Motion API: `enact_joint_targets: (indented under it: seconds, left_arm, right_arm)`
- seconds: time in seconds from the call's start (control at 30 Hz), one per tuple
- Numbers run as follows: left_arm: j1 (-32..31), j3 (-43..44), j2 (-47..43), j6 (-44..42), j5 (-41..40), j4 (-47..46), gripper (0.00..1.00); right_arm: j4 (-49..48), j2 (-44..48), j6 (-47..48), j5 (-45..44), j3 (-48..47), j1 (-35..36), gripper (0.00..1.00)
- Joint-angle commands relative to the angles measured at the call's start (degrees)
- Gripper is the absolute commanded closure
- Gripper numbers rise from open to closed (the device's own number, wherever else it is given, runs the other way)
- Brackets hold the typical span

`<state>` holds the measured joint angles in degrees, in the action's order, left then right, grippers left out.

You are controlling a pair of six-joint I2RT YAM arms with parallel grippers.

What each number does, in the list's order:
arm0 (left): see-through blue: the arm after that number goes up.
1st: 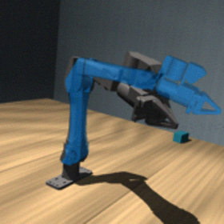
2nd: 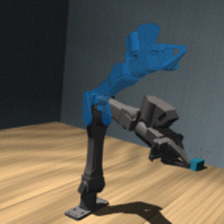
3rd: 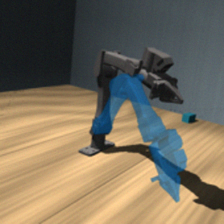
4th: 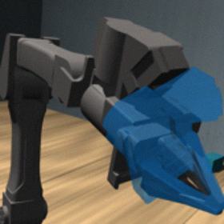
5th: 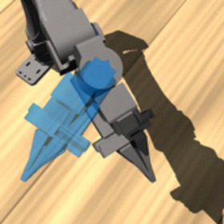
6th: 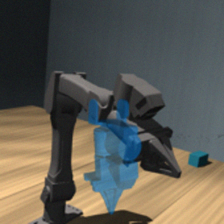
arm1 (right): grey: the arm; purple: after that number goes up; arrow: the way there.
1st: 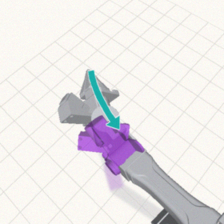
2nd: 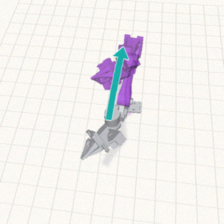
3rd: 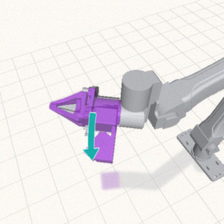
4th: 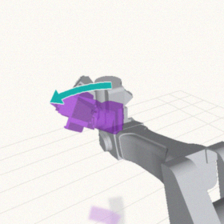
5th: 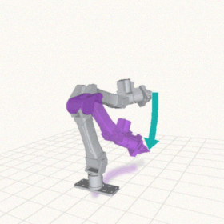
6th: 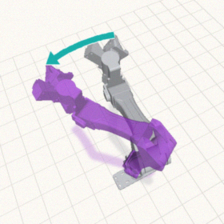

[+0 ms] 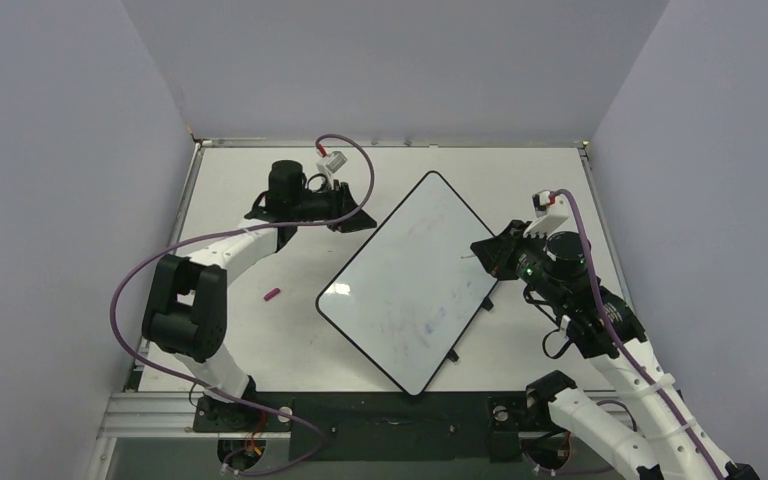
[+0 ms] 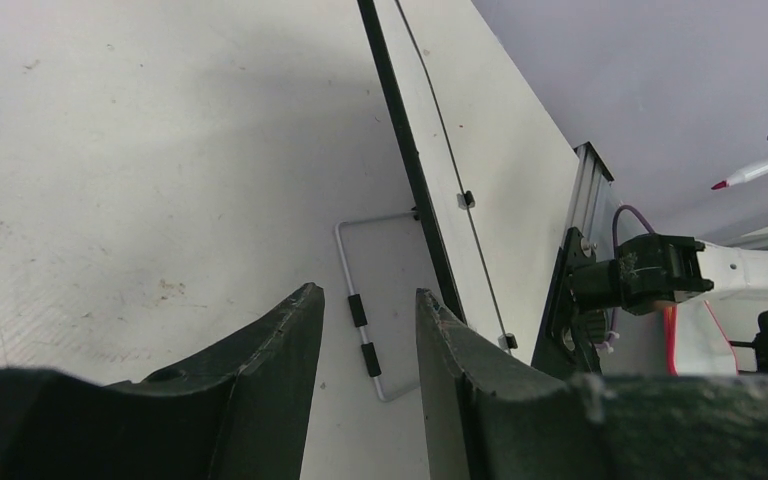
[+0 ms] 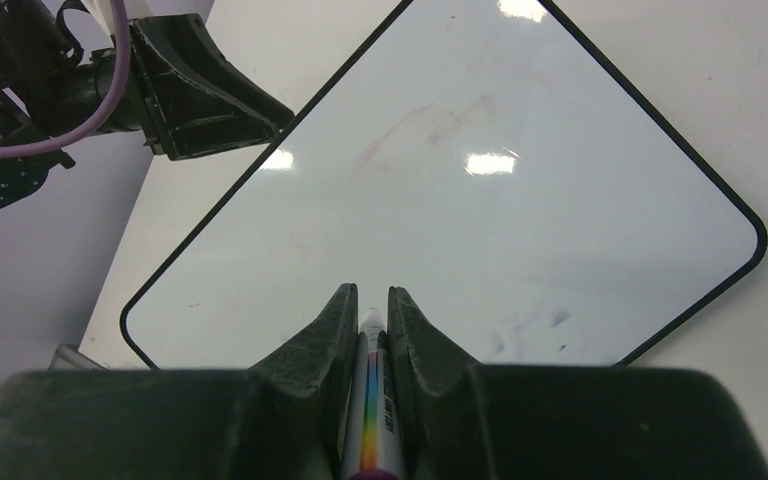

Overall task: Write a sentence on the whiteboard
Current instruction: Hold the whiteboard at the center of the board.

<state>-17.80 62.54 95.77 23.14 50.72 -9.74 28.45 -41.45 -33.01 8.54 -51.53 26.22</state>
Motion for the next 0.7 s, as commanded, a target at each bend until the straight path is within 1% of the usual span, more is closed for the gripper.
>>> enact_joint_targets:
  seconds: [0.0, 0.2, 0.47, 0.67]
  left_arm:
    - [-0.97, 2.95, 0.07, -2.03, 3.17, 0.93, 0.63]
    - [-1.07, 1.44, -2.35, 0.27, 1.68, -1.73, 0.61]
    - [-0.65, 1.40, -3.66, -0.31, 0.96, -0.30, 0.61]
    - [-0.41, -1.18, -6.49, 1.15, 0.67, -1.77, 0.61]
  right_arm:
    - [0.00, 1.02, 0.97, -1.24, -1.47, -0.36, 1.00]
    - [0.19, 1.07, 1.03, -1.19, -1.47, -0.36, 1.00]
    - [0.11, 0.44, 0.97, -0.74, -1.29, -0.37, 1.00]
    - [0.03, 0.45, 0.91, -0.52, -1.21, -0.38, 1.00]
